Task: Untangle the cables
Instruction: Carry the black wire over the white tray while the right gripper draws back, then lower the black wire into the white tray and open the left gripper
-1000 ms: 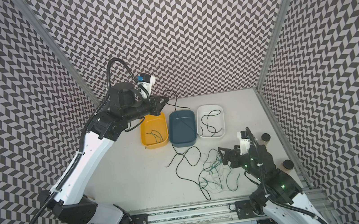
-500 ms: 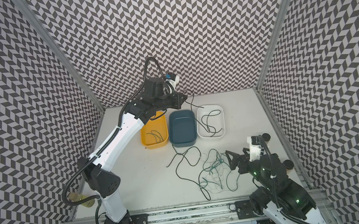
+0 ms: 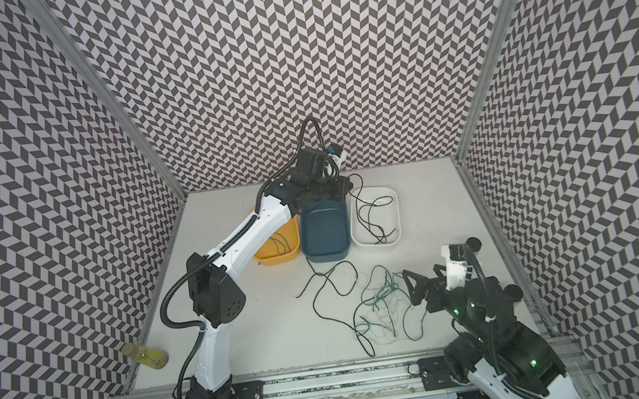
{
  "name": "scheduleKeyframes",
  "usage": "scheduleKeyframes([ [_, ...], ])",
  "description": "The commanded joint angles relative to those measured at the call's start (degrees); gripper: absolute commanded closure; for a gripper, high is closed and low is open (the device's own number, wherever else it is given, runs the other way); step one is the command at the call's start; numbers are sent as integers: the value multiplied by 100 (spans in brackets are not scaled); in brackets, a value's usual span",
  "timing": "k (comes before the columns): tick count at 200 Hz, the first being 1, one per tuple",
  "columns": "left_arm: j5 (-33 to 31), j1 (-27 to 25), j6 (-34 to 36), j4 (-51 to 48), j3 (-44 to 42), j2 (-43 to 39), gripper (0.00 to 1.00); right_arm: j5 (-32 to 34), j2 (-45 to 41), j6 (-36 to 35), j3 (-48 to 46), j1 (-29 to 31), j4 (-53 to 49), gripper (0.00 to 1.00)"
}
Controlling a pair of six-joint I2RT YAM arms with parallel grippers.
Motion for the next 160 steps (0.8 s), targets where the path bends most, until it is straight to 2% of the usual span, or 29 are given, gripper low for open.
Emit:
scheduleKeyframes([
  [1, -77, -120, 145, 116, 269, 142, 100, -52, -95, -64, -55, -8, 265, 4],
  [160, -42, -401, 199, -381, 938, 1541, 100, -232, -95, -66, -192, -8, 420, 4],
])
